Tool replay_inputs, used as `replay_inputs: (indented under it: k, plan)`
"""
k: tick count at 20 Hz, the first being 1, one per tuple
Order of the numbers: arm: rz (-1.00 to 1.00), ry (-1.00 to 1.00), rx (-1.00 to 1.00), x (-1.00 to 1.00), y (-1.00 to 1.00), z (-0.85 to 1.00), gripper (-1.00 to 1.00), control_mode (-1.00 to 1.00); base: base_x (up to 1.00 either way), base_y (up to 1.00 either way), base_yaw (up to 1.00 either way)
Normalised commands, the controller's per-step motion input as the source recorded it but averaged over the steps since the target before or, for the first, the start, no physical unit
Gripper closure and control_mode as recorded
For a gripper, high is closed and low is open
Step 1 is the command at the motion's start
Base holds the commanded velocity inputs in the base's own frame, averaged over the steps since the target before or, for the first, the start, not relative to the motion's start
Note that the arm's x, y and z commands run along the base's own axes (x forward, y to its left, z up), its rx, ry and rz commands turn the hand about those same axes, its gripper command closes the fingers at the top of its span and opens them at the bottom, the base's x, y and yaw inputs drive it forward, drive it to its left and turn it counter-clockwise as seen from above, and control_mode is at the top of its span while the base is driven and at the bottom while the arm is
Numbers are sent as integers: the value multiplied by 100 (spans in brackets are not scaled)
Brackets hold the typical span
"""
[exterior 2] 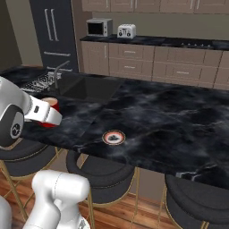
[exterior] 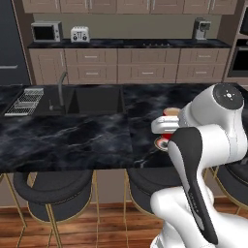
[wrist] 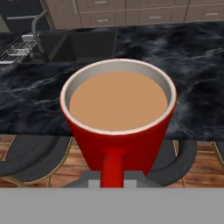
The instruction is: Pick the cup of tea, navigate to the dining table, and place it on the saucer.
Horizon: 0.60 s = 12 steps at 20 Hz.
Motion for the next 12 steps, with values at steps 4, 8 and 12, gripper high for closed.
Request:
replay_inputs:
  k: [4,8,12]
  plan:
    - [0,0,0,0,0,0,100,100,0,0,0]
    - [0,0,0,0,0,0,100,100,0,0,0]
    - [0,0,0,0,0,0,100,100,0,0,0]
